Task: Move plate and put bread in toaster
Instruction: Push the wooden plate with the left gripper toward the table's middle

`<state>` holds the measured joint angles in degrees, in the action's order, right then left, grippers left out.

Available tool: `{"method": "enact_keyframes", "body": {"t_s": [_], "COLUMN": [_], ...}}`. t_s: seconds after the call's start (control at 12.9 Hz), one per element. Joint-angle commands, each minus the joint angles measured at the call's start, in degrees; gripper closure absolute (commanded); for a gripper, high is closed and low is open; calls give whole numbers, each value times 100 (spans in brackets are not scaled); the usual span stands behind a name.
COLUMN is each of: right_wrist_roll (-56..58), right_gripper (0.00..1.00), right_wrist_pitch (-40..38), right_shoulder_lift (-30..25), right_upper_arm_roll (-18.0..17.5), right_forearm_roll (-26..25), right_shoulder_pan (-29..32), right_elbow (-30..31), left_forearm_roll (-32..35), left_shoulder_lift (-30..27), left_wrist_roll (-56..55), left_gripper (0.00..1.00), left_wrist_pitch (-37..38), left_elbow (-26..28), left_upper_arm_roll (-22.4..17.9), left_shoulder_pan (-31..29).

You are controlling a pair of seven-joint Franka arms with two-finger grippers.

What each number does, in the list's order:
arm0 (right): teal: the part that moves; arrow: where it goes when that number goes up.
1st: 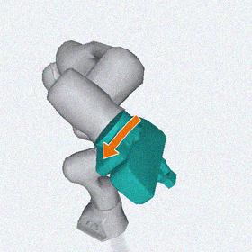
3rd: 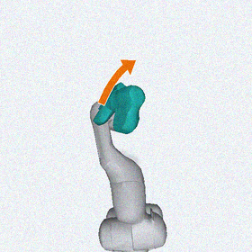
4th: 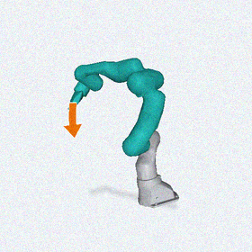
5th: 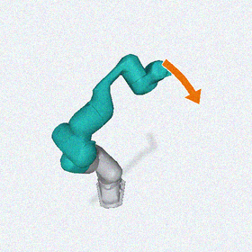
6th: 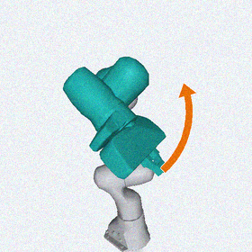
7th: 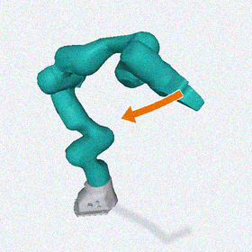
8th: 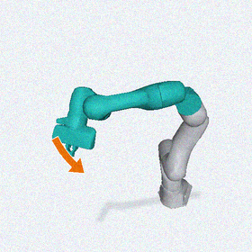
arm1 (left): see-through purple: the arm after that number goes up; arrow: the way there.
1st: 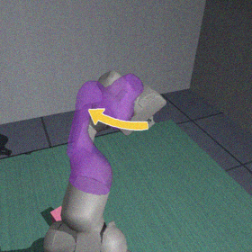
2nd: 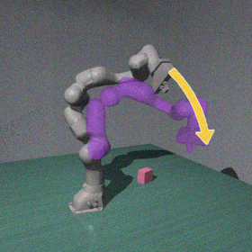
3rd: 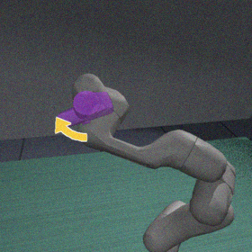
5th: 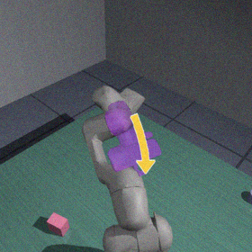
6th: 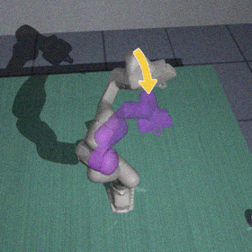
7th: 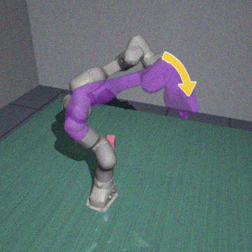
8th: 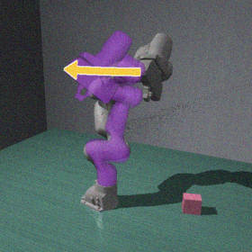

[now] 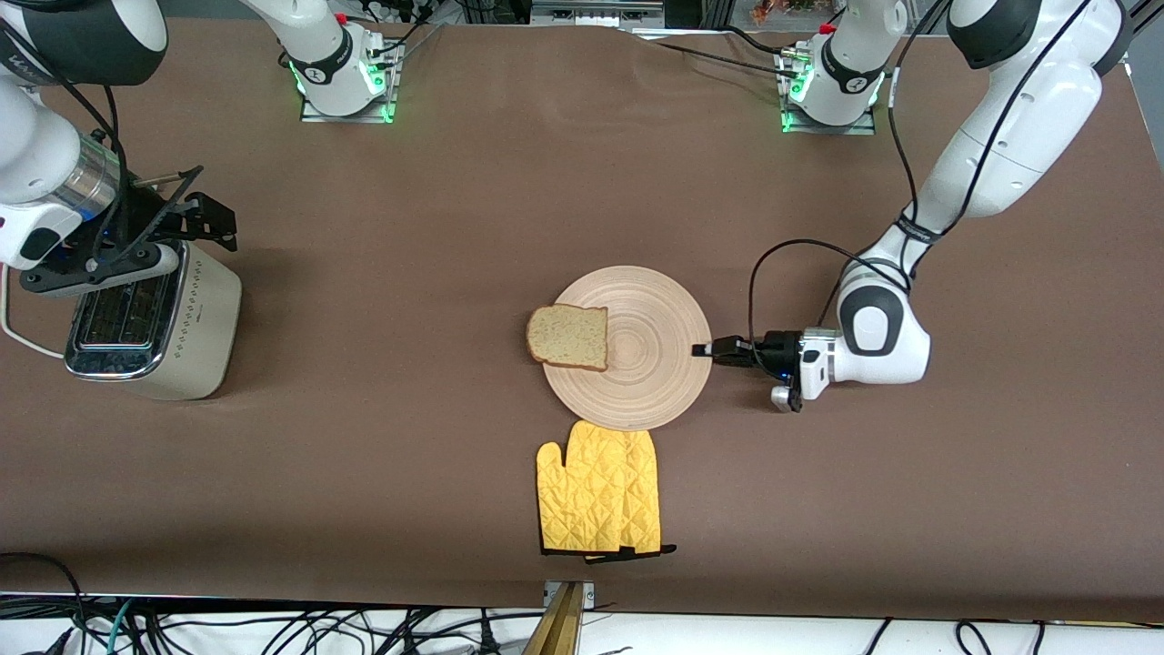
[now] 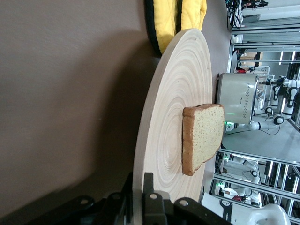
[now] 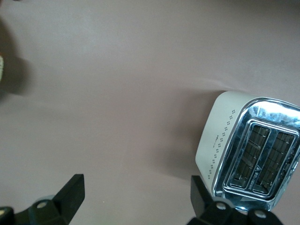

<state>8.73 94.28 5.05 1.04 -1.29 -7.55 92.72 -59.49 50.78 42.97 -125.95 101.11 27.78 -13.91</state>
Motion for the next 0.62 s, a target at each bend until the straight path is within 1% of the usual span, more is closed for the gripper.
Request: {"method": "enact_keyframes", "body": {"t_s": [0.0, 0.08, 0.15, 0.23, 0.31, 0.39, 0.54], "right_wrist_roll": [-12, 23, 84, 76, 85, 85, 76], "right_gripper": [0, 0, 0, 0, 0, 0, 0], "right_wrist_pitch": [-119, -198, -173, -207, -208, -208, -208], "right_shoulder_lift": [13, 13, 13, 13, 31, 153, 180], "right_upper_arm_roll": [-25, -25, -25, -60, -69, -61, -17], "right_forearm_roll": [-47, -12, -12, -3, -3, 6, 6], "right_shoulder_pan": [-9, 17, 17, -26, -27, 25, 61], "right_elbow": [-62, -79, -123, -140, -97, -114, -123], "left_forearm_roll": [-370, -371, -371, -371, -327, -301, -257], "left_shoulder_lift": [-156, -156, -139, -139, -156, -182, -252], "left_wrist_roll": [54, 54, 71, 98, 159, 212, 212], "left_gripper": [100, 100, 98, 57, 7, 0, 0], "left_wrist_pitch": [-131, -131, -131, -131, -70, -52, -26], "left_elbow": [155, 164, 164, 172, 172, 216, 225], "left_upper_arm_roll": [87, 87, 87, 87, 87, 87, 79], "left_shoulder_pan": [81, 81, 99, 99, 12, -15, -94]}}
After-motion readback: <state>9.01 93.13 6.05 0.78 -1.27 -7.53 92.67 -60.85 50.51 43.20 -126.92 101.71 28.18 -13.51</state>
